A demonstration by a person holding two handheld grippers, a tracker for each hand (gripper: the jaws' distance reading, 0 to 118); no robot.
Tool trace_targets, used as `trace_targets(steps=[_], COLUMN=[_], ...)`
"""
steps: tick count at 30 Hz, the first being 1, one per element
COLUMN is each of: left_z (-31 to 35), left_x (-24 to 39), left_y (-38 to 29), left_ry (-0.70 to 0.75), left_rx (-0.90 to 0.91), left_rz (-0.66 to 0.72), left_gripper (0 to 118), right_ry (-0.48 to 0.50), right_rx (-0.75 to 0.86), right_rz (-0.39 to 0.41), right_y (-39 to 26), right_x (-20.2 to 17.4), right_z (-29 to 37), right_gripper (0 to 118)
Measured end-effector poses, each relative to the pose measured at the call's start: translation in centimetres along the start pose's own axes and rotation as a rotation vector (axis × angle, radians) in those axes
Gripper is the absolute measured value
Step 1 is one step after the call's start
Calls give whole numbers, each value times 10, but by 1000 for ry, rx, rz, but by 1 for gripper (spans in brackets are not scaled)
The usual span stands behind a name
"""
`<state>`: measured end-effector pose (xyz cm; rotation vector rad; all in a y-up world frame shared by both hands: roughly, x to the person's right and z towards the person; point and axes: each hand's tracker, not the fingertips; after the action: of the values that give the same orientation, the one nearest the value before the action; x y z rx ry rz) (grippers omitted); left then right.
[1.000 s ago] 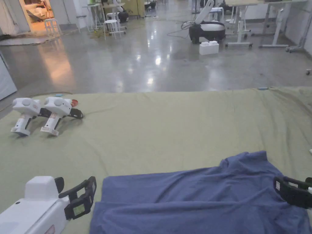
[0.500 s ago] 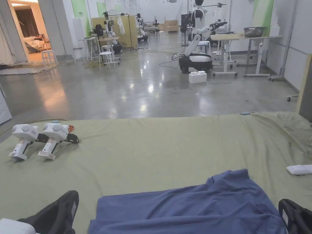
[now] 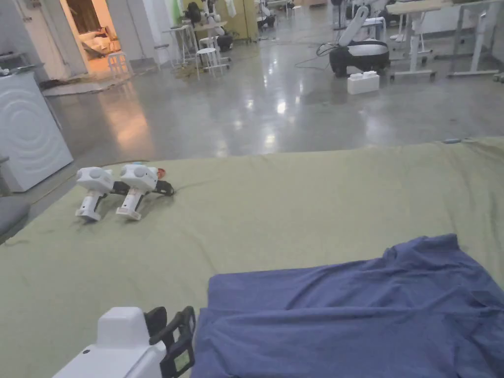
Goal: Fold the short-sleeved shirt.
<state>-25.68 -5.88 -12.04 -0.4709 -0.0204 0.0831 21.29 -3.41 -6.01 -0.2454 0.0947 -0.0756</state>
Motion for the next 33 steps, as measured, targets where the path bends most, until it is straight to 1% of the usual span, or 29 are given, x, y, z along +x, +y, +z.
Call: trace_targets(steps=[1,2,4,6,8,11,12,13,14,15,16,17,18,19,20,21,22,23,24,26,28,29,30,31,32,33], left_z=[-27,-48,-87,-117,-140,-161,-162,-161,-161,-159,-161,-163,-166,-166,-170,-173,-176,-178,-179,-179,-179,-179,-179,-177,-177,-176], left_x=[-10,-17,-26,-33,-34,-34,-31,-25,-21,-16,-12,-9,-6,1,5,7,9,9,9,5,0,-1,-2,-2,-2,-2], left_y=[-13,-25,-48,-67,-84,-97,-98,-98,-96,-96,-94,-93,-92,-93,-95,-96,-96,-99,-98,-97,-97,-97,-96,-94,-94,-93], left_ry=[-17,-29,-32,-8,28,29,25,42,51,54,69,57,44,63,67,65,70,67,64,54,43,39,47,45,44,43], left_rx=[-97,-156,-270,-343,-385,-441,-432,-409,-398,-405,-416,-419,-423,-446,-460,-469,-479,-479,-482,-486,-486,-486,-477,-477,-478,-478], left_rz=[32,47,89,99,97,130,126,83,30,2,-21,-22,-21,-69,-119,-143,-167,-171,-174,-159,-124,-113,-118,-117,-118,-116], left_gripper=[49,53,53,53,53,52,52,47,39,29,16,7,5,4,4,4,4,4,4,4,4,4,4,4,4,4], right_ry=[5,3,-7,-22,-35,-66,-75,-87,-101,-110,-120,-130,-140,-150,-162,-175,-188,-194,-206,-236,-285,-278,-275,-280,-274,-263], right_rx=[-21,-46,-85,-121,-148,-182,-192,-200,-209,-219,-232,-249,-270,-297,-328,-369,-423,-470,-513,-573,-639,-669,-688,-660,-642,-636], right_rz=[-18,-34,-62,-84,-99,-107,-106,-104,-103,-103,-105,-106,-108,-111,-126,-143,-164,-196,-217,-250,-226,-229,-209,-179,-148,-123], right_y=[-4,-9,-18,-25,-31,-37,-39,-41,-43,-44,-47,-49,-52,-55,-60,-71,-79,-87,-96,-119,-135,-146,-150,-146,-136,-132], right_x=[2,4,9,16,23,33,35,39,42,44,48,51,55,59,65,75,85,94,102,119,126,130,129,124,116,111], right_z=[-3,-6,-11,-16,-19,-21,-21,-20,-20,-21,-24,-28,-33,-42,-53,-64,-81,-98,-113,-147,-173,-183,-186,-184,-176,-172], right_gripper=[0,0,0,0,0,0,0,0,0,0,0,0,0,1,5,20,51,68,72,71,71,70,63,62,56,38])
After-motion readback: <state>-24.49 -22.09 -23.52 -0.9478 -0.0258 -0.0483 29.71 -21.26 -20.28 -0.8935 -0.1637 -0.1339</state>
